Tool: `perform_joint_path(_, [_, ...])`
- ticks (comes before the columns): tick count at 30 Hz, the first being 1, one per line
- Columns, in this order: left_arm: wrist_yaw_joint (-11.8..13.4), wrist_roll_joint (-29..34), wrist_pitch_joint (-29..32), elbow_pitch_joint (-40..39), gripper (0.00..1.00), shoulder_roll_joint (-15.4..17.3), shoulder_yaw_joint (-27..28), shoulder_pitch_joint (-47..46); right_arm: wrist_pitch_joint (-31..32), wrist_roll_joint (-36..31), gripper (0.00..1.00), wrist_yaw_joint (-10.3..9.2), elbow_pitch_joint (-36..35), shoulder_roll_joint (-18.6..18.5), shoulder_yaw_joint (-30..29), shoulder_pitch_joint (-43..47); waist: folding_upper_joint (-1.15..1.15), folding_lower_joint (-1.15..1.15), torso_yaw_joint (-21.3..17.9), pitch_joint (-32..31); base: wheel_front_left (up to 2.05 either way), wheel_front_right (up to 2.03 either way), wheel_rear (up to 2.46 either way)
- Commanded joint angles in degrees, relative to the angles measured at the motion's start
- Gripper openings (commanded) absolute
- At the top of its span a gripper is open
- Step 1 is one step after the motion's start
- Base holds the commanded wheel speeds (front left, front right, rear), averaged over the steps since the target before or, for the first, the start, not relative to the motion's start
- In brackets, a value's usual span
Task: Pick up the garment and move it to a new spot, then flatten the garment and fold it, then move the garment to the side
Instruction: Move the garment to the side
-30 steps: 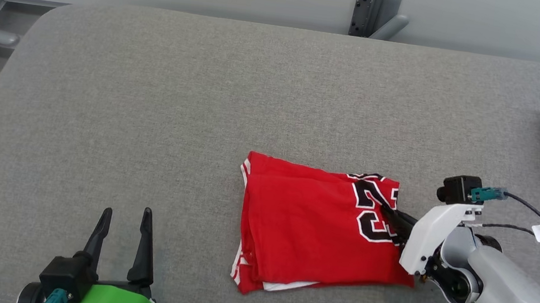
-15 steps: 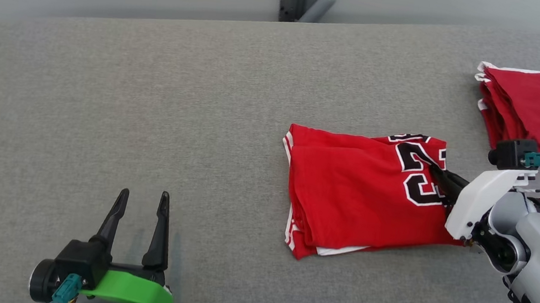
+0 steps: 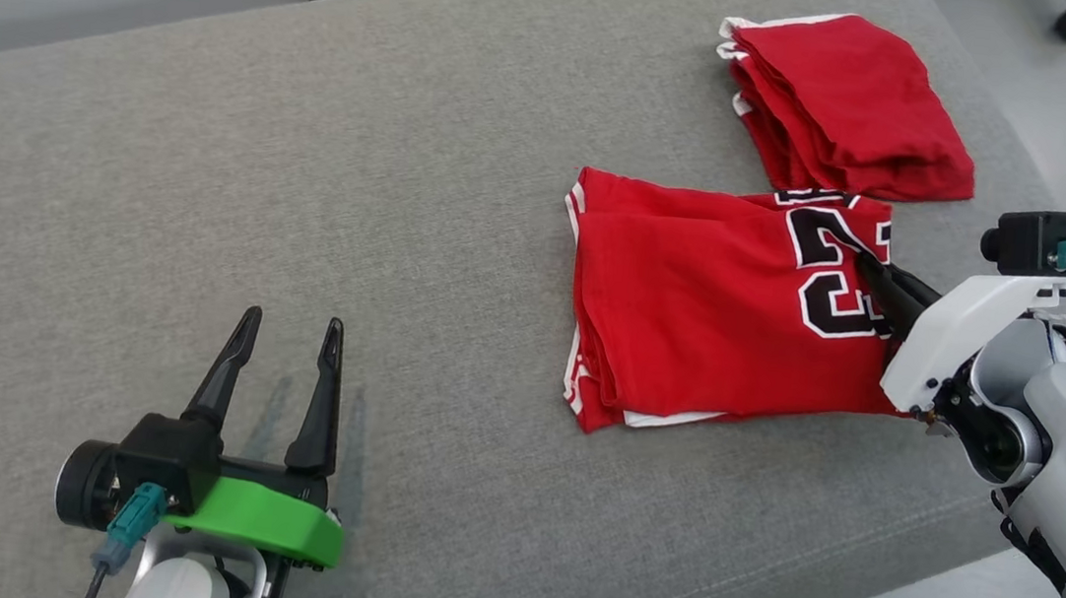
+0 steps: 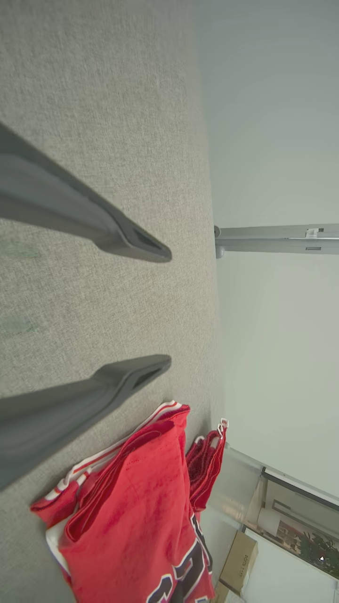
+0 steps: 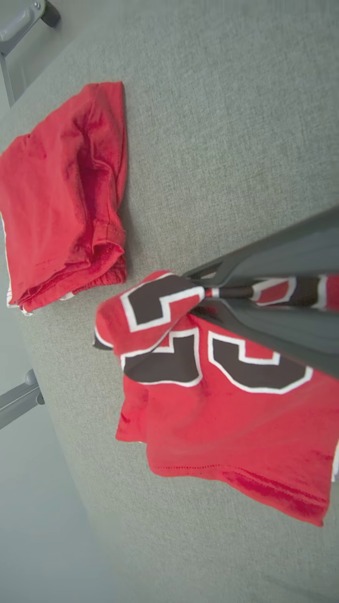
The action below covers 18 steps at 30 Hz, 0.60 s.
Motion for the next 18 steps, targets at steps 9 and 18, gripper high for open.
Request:
perform_joint_path(9, [0.0,0.3,0.0,0.3,1.00,0.9,0.3,-1.6,-1.6,-0.8,0.00,-0.01,0.2,0.8,0.1,-2.5,0.35,0.00,-4.1,3.1,0.00,0.00,0.00])
perform_joint_path(18, [0.6,-0.3,0.0,-0.3,1.00,0.4,1.0,-0.3,-0.1,-2.0,0.00,-0.01,0.0,0.1,-0.4,-6.4,0.35,0.00,-0.4,1.8,0.00,0.00,0.00])
